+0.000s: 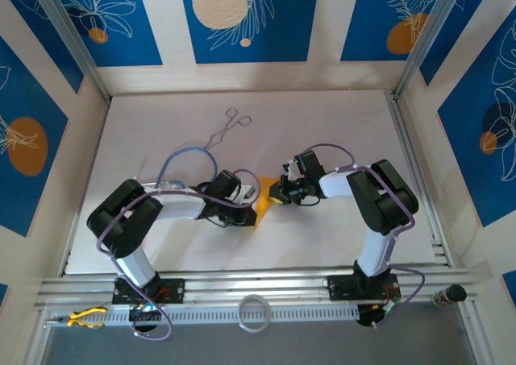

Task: Fold a paper plane with a square sheet of paper (pick it up from the middle)
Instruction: Fold the wing for the fifth time at the center of the table.

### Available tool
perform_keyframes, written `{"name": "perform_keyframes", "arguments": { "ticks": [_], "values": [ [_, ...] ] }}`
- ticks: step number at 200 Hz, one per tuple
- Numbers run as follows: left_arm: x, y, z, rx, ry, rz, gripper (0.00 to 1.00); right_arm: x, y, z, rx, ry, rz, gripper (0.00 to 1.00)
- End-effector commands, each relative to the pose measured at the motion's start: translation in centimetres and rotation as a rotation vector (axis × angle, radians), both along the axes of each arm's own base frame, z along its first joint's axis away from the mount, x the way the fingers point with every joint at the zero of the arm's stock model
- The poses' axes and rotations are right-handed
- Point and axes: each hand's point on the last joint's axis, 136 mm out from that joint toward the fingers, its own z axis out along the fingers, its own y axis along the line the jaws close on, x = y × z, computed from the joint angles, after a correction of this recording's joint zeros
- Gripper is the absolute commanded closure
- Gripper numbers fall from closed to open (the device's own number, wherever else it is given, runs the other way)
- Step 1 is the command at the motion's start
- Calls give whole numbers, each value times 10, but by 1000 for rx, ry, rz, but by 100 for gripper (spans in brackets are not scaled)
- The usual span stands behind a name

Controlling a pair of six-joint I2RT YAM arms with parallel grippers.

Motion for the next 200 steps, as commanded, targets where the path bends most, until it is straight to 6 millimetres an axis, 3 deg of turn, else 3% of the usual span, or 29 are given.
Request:
{"name": "perform_keyframes", "arguments": {
  "ticks": [1, 64, 100, 147, 200],
  "values": [
    [1, 7, 11, 9, -46, 24, 85, -3, -4, -18, -66, 40, -20, 90],
    [20, -13, 36, -70, -96, 38, 71, -2, -5, -18, -69, 44, -25, 90],
    [32, -24, 29, -66, -60, 44, 69, -3, -5, -17, -67, 45, -26, 90],
    [33, -28, 18, -62, -20, 30, 69, -2, -4, -16, -64, 41, -25, 90],
    [32, -18, 10, -3, -23, 46, 68, -3, -4, -16, -67, 43, -24, 90]
  ]
}}
